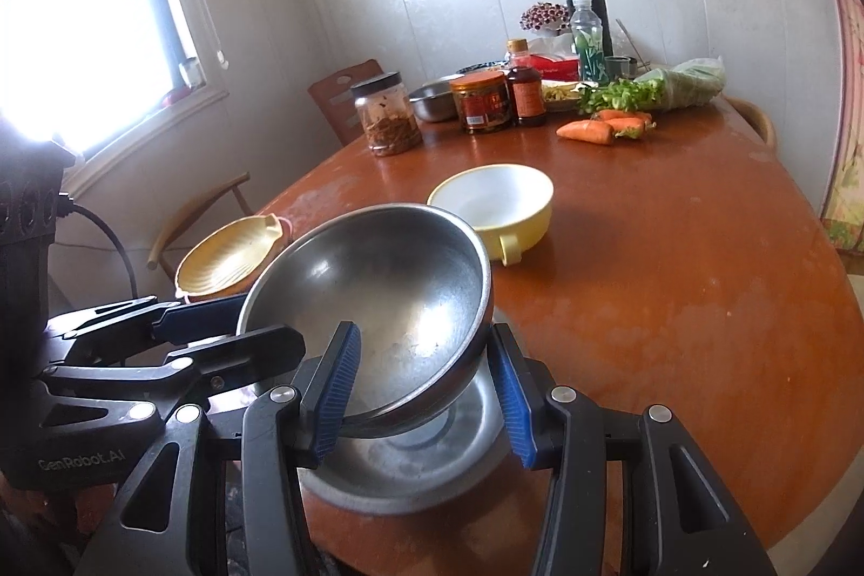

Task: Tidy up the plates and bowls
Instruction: 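Lower the steel bowl into the large basin and open the right gripper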

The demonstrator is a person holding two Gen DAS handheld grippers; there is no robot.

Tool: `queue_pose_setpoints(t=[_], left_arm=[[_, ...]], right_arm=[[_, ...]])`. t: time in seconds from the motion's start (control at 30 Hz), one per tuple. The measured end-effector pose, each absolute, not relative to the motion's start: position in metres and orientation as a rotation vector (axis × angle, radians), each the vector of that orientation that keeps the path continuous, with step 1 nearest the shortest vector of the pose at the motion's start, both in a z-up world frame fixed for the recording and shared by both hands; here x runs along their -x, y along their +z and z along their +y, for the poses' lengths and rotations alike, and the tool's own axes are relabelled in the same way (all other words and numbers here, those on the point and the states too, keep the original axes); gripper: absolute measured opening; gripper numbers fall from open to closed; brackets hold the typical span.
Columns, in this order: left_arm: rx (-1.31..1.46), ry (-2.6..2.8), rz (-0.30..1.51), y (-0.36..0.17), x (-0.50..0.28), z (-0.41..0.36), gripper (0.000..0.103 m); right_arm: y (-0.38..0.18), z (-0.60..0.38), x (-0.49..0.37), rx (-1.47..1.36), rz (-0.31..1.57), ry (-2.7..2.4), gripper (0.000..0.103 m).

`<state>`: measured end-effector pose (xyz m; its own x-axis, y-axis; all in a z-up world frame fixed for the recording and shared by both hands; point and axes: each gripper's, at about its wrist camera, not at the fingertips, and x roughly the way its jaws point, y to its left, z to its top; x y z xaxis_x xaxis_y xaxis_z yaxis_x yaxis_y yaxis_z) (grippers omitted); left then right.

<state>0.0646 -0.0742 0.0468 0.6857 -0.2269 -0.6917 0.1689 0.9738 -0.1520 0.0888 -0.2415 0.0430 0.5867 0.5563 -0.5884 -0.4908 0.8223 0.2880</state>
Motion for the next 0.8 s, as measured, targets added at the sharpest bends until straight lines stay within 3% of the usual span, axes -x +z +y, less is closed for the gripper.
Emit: queue_pose_setpoints(t=[0.8], left_arm=[[0.083, -0.249, 0.844, 0.024, -0.064, -0.073, 0.047]], right_arm=[[0.022, -0.242, -0.074, -0.063, 0.768, 0.578, 0.051]])
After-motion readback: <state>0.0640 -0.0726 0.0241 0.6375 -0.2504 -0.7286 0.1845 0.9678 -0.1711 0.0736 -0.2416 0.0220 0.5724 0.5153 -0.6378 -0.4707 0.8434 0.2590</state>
